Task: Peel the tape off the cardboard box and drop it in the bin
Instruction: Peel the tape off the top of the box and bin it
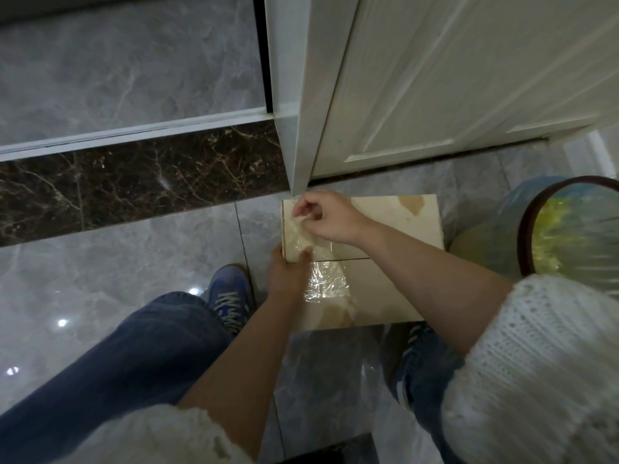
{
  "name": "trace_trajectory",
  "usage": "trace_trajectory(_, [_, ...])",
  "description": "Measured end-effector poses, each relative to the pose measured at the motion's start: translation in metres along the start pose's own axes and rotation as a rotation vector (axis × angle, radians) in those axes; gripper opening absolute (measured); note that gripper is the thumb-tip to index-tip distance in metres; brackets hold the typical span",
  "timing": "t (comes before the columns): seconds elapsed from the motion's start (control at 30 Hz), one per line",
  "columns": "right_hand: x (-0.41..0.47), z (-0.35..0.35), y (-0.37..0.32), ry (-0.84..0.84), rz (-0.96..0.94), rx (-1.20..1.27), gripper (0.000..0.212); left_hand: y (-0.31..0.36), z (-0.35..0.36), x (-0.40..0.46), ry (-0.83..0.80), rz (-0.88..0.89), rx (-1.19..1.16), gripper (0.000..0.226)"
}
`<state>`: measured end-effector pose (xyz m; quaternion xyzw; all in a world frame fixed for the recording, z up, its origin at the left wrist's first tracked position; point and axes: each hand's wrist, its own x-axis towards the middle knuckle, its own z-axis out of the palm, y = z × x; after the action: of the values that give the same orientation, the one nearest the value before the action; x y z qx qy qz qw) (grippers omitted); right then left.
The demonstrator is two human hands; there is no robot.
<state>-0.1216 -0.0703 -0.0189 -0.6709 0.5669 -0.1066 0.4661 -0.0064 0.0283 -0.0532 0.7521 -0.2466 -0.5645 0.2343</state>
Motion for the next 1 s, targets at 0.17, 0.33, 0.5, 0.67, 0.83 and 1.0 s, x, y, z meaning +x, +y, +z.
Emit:
trace_trajectory(0.17, [-0.001, -0.005, 0.007, -0.014, 0.18, 0.198, 0.014, -0.003, -0.001, -0.002, -0.037, 0.015, -0.07, 0.037])
trace_trajectory(0.33, [-0.001, -0.009, 0.004, -0.032, 0.213, 0.165, 0.009, -0.007, -0.003, -0.003, -0.061, -0.033, -0.134, 0.027])
trace_trajectory(0.5, [-0.002, -0.005, -0.005, -0.074, -0.031, -0.187, 0.035, -0.009, -0.002, -0.002, -0.049, -0.029, -0.08, 0.035])
trace_trajectory(0.67, [0.009, 0.008, -0.002, -0.088, -0.106, -0.295, 0.026, -0.009, -0.003, 0.0, -0.055, -0.014, -0.053, 0.036])
trace_trajectory(0.83, [0.02, 0.012, -0.002, -0.13, -0.118, -0.343, 0.02, -0.013, -0.003, 0.005, -0.071, -0.003, -0.016, 0.042])
trace_trajectory(1.0, [0.019, 0.019, 0.006, -0.052, -0.101, -0.224, 0.018, -0.016, -0.001, 0.007, -0.059, 0.012, -0.005, 0.045])
